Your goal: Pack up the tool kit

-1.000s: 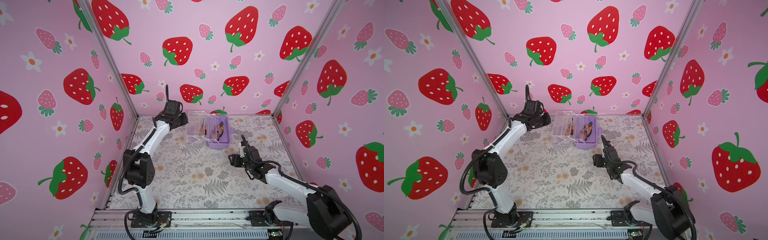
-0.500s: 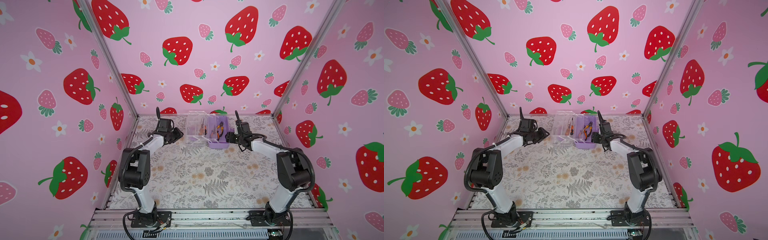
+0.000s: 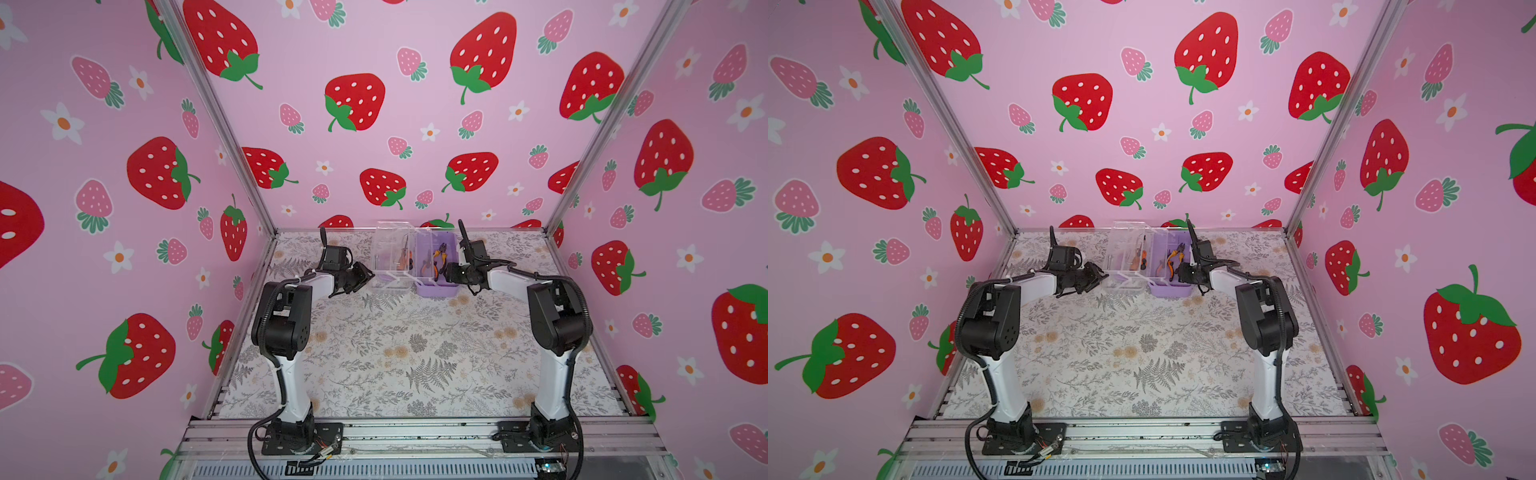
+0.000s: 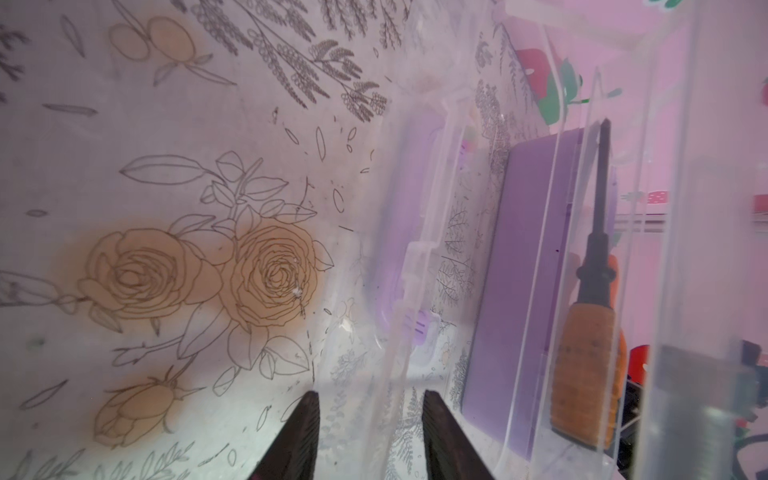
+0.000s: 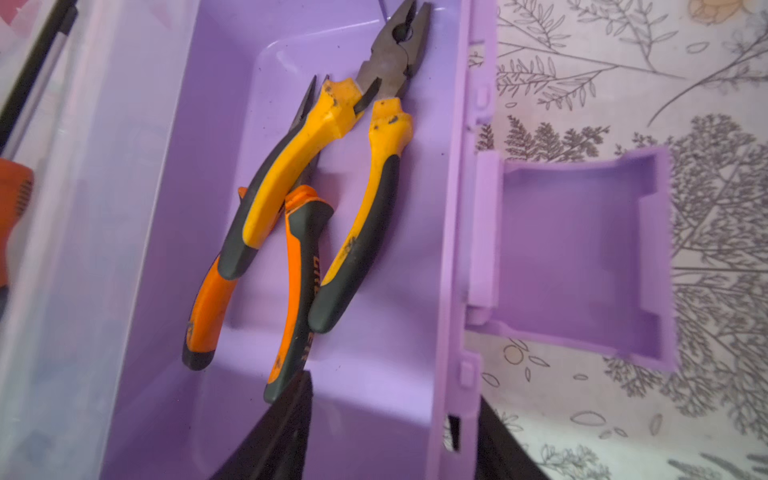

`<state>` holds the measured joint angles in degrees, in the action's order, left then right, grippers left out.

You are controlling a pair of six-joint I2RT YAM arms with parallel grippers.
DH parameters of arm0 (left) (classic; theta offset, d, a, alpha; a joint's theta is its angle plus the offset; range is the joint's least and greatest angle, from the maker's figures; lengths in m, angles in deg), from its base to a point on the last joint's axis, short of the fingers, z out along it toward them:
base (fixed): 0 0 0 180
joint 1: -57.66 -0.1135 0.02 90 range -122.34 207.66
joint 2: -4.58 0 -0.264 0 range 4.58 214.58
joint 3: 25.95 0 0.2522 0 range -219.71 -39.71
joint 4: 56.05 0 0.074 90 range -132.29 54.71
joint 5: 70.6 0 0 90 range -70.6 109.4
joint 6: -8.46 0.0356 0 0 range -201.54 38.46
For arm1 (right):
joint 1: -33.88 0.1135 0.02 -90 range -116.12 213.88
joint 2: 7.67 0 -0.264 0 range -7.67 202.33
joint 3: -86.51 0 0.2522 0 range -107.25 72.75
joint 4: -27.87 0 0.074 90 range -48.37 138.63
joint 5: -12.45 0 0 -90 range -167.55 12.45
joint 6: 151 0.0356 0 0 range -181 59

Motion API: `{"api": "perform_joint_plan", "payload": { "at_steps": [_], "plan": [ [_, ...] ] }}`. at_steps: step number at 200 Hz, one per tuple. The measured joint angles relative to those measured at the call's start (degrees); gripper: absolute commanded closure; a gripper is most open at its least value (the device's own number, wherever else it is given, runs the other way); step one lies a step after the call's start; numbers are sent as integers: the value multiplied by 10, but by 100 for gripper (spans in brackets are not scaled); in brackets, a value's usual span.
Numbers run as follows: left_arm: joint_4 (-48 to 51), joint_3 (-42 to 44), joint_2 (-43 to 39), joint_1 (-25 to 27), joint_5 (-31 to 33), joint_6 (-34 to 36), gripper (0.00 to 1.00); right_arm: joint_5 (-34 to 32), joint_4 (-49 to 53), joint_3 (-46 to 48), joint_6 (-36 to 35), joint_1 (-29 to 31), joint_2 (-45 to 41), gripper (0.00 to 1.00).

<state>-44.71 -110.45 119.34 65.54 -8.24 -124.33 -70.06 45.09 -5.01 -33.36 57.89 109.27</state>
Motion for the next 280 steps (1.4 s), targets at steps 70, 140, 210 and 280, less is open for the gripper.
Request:
{"api": "perform_joint_plan", "payload": {
  "at_steps": [70,140,210,280],
  "plan": [
    [-16,16,7,6,14,2,73,10,-28,18,12,-9,-1,71],
    [21,106,-88,45,41,25,89,-12,-71,163,13,-8,-102,81],
    [73,199,-204,111,99,26,100,-38,-67,308,8,8,-229,82],
    [135,224,-295,143,155,26,100,-64,-68,344,13,38,-263,83]
  ]
}}
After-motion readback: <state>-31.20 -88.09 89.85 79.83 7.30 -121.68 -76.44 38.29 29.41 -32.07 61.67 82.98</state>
